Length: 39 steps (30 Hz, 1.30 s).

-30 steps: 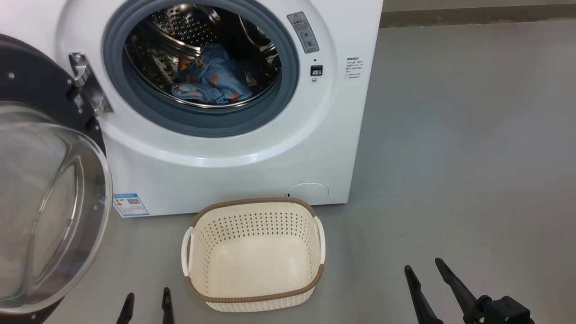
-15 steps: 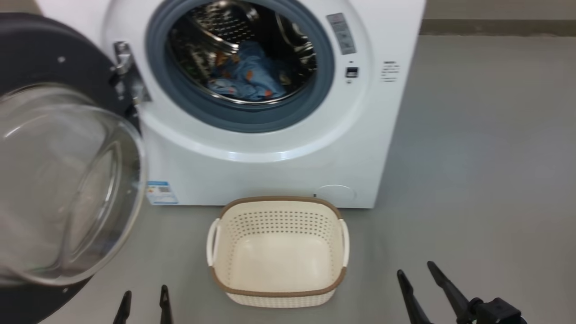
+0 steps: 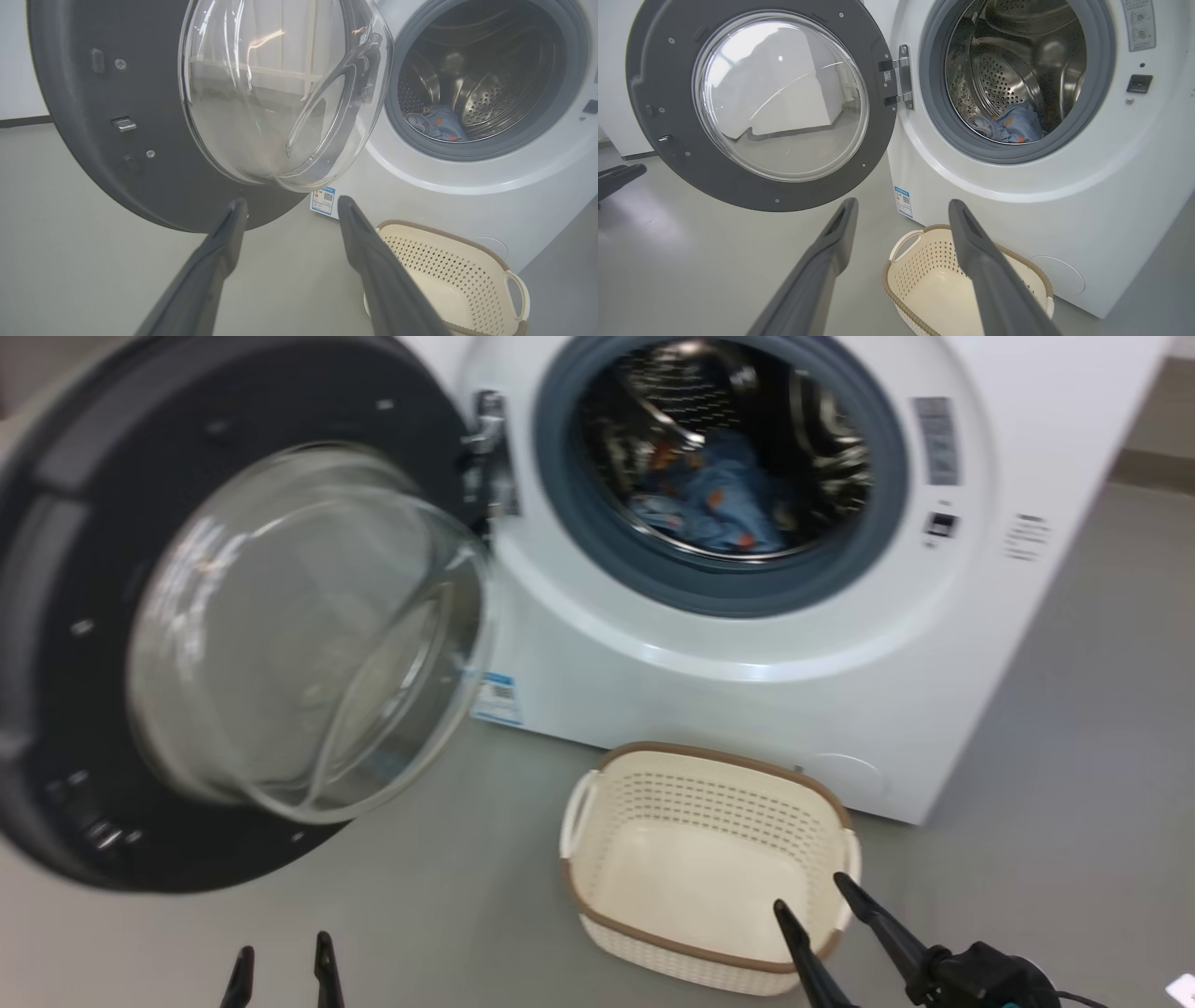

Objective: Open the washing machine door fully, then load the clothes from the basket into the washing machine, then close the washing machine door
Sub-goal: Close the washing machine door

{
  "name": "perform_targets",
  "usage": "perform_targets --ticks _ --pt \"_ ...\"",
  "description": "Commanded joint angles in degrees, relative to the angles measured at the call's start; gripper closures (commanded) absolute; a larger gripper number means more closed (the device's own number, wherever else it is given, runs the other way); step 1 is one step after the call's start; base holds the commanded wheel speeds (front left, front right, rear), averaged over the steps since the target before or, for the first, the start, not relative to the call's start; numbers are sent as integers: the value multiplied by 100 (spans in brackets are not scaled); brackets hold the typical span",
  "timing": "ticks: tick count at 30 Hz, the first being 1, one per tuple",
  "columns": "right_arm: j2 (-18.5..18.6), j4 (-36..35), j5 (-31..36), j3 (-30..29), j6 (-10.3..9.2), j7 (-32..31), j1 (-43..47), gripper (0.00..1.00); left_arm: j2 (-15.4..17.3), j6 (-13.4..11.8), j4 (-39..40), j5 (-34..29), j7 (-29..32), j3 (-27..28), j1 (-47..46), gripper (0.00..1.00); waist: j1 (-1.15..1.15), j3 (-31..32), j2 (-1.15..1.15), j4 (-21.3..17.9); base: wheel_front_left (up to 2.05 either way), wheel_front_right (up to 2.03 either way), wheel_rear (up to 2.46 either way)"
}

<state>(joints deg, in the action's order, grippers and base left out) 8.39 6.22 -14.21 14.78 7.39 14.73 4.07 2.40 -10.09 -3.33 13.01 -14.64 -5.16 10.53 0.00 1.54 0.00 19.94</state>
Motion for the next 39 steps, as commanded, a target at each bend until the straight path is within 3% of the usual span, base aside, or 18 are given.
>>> perform_targets --ticks 1,11,22,23,24,27,31,37,39 --pt "69 -109 -66 223 10 27 -255 0 48 -41 199 44 -36 202 -98 0 0 127 0 734 0 0 0" --pt "225 113 -211 856 10 27 -891 0 48 -325 591 277 -36 408 36 0 0 -101 0 949 0 0 0" --pt "290 239 -307 1052 10 27 -1168 0 48 -483 805 469 -36 564 135 0 0 -175 0 1000 0 0 0" --pt "291 243 -311 1060 10 27 -1171 0 48 -488 793 587 -36 603 149 38 0 -175 0 1001 0 0 0" --pt "290 246 -315 1067 10 27 -1169 0 48 -494 782 816 -36 670 153 100 0 -173 0 1001 0 0 0" --pt "272 256 -334 1081 10 27 -1143 0 48 -446 797 1433 -36 1061 116 100 0 -163 0 998 0 0 0" --pt "240 269 -350 1107 10 27 -1066 0 48 -173 758 2340 -36 1867 -13 100 0 -155 0 997 0 0 0" --pt "208 303 -371 1149 10 27 -979 0 53 572 268 3584 -34 3125 -482 100 0 -136 0 973 0 0 0" --pt "199 307 -376 1152 10 27 -962 0 253 748 2 4069 111 3428 -731 100 0 -127 0 964 0 0 0"
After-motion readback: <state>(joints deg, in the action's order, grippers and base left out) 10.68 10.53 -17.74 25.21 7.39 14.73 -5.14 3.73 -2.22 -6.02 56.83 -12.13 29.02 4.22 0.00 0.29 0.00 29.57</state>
